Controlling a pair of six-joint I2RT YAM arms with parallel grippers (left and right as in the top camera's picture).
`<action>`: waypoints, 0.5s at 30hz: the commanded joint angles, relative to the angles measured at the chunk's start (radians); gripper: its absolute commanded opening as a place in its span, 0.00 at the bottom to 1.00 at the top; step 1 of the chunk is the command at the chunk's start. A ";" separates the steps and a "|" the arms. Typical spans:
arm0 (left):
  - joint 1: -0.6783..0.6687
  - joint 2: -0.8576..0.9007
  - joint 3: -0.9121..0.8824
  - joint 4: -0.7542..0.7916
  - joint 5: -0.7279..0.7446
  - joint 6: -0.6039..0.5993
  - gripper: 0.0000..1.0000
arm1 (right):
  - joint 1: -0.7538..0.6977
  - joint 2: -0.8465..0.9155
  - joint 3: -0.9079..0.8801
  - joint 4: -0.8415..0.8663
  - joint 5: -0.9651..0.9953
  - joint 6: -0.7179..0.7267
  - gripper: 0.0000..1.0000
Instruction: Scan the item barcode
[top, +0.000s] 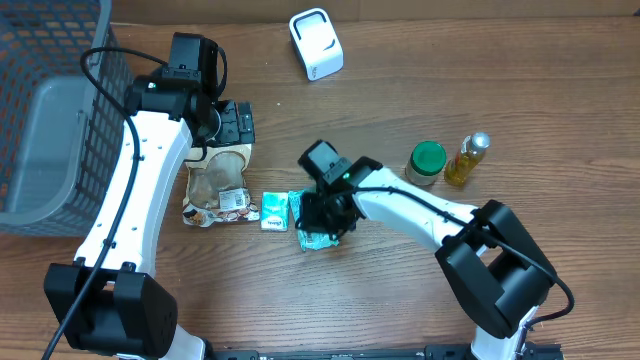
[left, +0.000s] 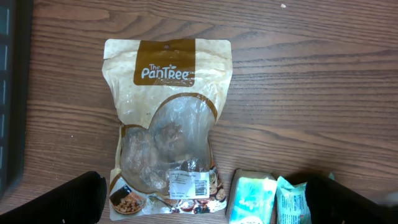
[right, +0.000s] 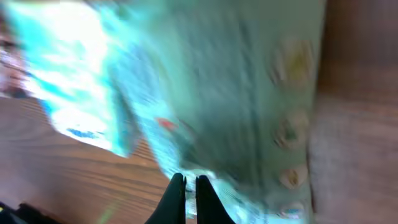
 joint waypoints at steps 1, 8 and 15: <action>0.005 0.002 0.015 0.000 0.005 0.019 1.00 | -0.016 -0.042 0.046 0.029 0.029 -0.056 0.04; 0.005 0.002 0.015 0.000 0.005 0.019 1.00 | -0.029 -0.027 0.044 0.063 0.080 -0.056 0.04; 0.005 0.002 0.015 0.000 0.005 0.019 0.99 | -0.016 0.013 0.035 0.109 0.085 -0.052 0.04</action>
